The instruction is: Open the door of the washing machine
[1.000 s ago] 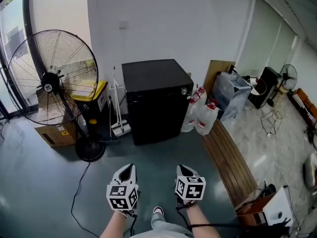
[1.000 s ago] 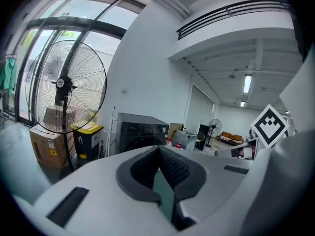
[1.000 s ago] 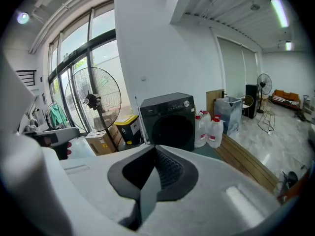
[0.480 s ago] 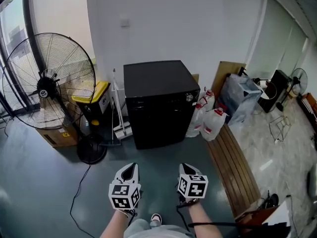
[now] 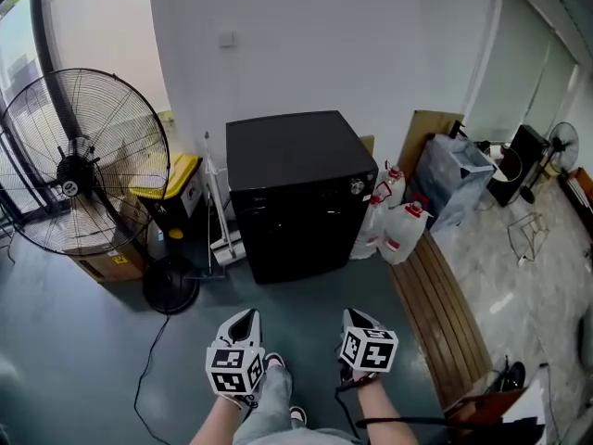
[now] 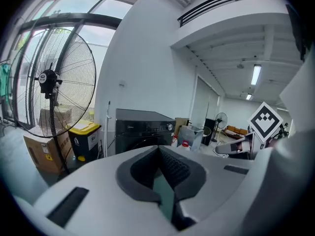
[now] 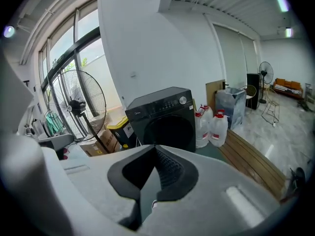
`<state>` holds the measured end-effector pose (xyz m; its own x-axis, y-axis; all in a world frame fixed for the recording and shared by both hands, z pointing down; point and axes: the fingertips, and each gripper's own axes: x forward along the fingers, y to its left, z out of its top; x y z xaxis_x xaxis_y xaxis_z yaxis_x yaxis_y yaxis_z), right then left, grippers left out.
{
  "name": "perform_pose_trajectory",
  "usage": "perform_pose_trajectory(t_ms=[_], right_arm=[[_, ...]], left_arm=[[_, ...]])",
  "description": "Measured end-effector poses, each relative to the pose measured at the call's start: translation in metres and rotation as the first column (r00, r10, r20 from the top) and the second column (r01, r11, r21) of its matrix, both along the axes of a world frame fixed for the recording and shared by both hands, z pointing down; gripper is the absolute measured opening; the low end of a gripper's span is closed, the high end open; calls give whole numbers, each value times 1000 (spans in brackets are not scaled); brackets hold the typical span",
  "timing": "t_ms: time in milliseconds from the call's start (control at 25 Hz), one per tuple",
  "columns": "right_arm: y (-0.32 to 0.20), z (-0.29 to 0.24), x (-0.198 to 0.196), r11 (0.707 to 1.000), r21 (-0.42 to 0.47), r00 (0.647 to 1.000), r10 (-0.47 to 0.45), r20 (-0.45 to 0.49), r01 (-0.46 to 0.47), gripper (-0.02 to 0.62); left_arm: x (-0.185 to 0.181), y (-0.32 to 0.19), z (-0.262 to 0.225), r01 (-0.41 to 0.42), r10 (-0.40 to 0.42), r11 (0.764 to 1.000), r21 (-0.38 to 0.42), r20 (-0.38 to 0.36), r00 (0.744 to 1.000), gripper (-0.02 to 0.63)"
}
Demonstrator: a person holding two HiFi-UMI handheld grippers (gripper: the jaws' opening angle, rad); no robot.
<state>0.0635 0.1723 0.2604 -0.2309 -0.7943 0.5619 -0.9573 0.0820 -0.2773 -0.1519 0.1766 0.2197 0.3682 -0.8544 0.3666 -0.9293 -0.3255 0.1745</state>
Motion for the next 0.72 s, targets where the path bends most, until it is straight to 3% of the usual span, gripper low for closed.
perform_pose_trajectory(t_ms=[720], right_arm=[[-203,-20,-48,999,29,999,-17,-50,18,5]], left_arm=[[-58,-192,-4,46,-46,999,5,-29,999,-2]])
